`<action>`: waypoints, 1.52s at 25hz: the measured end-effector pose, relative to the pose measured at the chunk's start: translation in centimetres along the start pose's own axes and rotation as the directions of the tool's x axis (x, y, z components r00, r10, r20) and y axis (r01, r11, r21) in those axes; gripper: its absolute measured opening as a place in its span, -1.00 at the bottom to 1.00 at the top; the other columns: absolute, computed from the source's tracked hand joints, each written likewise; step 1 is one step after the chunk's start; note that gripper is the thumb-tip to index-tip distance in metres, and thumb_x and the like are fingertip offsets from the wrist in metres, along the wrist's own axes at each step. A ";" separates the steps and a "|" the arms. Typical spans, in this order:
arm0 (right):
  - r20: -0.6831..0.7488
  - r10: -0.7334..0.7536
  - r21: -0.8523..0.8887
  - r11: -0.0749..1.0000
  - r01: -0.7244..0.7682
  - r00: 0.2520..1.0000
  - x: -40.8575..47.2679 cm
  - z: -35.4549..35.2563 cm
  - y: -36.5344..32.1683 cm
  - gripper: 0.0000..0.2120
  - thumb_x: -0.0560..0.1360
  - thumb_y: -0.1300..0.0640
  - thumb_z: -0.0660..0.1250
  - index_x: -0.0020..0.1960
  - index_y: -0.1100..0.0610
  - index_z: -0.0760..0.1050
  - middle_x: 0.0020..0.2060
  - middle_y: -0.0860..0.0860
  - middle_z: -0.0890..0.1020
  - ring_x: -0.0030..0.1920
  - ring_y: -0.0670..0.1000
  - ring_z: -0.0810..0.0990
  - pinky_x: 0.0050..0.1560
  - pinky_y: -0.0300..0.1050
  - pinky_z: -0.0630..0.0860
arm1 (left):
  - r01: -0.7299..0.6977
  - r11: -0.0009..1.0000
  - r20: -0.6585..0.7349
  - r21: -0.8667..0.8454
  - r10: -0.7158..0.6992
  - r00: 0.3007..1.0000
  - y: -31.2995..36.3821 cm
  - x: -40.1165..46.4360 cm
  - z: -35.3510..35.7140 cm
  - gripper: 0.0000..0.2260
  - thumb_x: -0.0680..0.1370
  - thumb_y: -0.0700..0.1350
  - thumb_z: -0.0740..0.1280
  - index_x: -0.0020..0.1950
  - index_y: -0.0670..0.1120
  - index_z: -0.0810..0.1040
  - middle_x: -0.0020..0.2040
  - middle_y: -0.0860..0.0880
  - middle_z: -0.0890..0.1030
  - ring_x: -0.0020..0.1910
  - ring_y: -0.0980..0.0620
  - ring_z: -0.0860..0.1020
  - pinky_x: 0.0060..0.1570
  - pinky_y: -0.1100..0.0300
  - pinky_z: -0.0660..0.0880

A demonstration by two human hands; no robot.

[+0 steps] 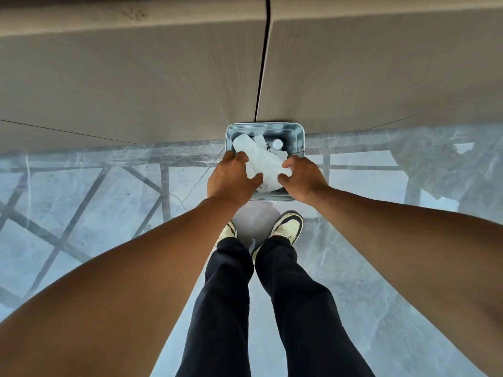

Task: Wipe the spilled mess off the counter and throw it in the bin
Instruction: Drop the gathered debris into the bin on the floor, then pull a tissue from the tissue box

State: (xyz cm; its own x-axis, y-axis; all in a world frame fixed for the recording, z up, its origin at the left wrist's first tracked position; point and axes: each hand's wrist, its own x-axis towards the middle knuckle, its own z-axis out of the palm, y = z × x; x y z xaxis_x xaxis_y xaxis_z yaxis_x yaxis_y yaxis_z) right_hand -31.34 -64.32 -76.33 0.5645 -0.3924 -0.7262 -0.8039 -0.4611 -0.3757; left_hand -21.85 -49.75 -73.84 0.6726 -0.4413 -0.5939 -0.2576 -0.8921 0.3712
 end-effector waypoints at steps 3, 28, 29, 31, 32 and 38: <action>0.038 -0.010 0.015 1.000 0.010 0.999 -2.4 -1.8 -1.4 -0.48 0.55 -0.07 0.30 0.43 0.13 0.35 0.38 0.14 0.43 0.34 0.14 0.46 0.28 -0.02 0.41 | -0.054 0.994 0.036 0.091 0.051 0.998 0.5 -1.8 -2.9 -0.50 0.52 0.20 0.31 0.37 -0.04 0.45 0.25 -0.09 0.53 0.18 -0.15 0.55 0.09 -0.09 0.58; -0.114 -0.136 -0.122 0.985 0.122 0.984 -27.3 -21.3 -16.9 -0.15 0.46 -0.39 0.21 0.60 -0.06 -0.02 0.60 0.06 0.06 0.57 0.15 0.08 0.53 0.19 0.10 | -0.209 0.901 -0.017 0.381 0.232 0.972 9.2 -20.2 -31.7 -0.35 0.53 0.28 0.22 0.48 -0.10 0.31 0.42 -0.16 0.40 0.40 -0.20 0.37 0.33 -0.09 0.35; -0.122 -0.133 -0.137 0.984 0.116 0.984 -27.8 -22.0 -17.5 -0.13 0.45 -0.42 0.19 0.60 -0.08 -0.05 0.60 0.05 0.03 0.58 0.13 0.03 0.54 0.21 0.06 | -0.230 0.889 -0.023 0.395 0.260 0.965 9.8 -20.3 -32.7 -0.34 0.53 0.29 0.22 0.49 -0.09 0.29 0.42 -0.15 0.40 0.39 -0.19 0.37 0.32 -0.09 0.36; -0.146 -0.116 -0.178 0.980 0.089 0.982 -28.4 -23.7 -18.4 -0.10 0.41 -0.49 0.14 0.59 -0.11 -0.06 0.61 0.02 0.00 0.59 0.09 -0.03 0.55 0.21 -0.01 | -0.271 0.857 -0.040 0.438 0.320 0.947 11.1 -20.2 -34.9 -0.34 0.54 0.29 0.21 0.50 -0.09 0.28 0.42 -0.16 0.40 0.39 -0.19 0.37 0.31 -0.08 0.36; -0.168 -0.105 -0.188 0.980 0.073 0.980 -28.7 -24.6 -18.9 -0.08 0.38 -0.51 0.13 0.59 -0.13 -0.06 0.61 0.01 0.00 0.60 0.07 -0.05 0.55 0.21 -0.01 | -0.286 0.843 -0.059 0.455 0.349 0.935 11.9 -20.1 -36.3 -0.34 0.54 0.29 0.21 0.50 -0.10 0.27 0.42 -0.16 0.39 0.39 -0.19 0.37 0.31 -0.08 0.36; -0.308 -0.072 -0.199 0.980 0.010 0.949 -31.1 -30.4 -20.5 -0.13 0.44 -0.48 0.10 0.59 -0.12 -0.08 0.61 0.01 -0.01 0.59 0.10 -0.07 0.53 0.24 -0.09 | -0.338 0.785 -0.117 0.518 0.457 0.882 16.9 -20.0 -41.7 -0.30 0.53 0.31 0.19 0.53 -0.09 0.23 0.47 -0.16 0.35 0.44 -0.19 0.32 0.38 -0.11 0.30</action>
State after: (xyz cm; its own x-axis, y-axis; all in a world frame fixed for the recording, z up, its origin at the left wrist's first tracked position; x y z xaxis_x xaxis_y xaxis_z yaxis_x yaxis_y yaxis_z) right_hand -26.71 -66.87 -28.55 0.6510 -0.5841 -0.4848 -0.7450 -0.6141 -0.2605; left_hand -10.75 -51.99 -25.86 0.5567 -0.7856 -0.2701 -0.7894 -0.6015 0.1224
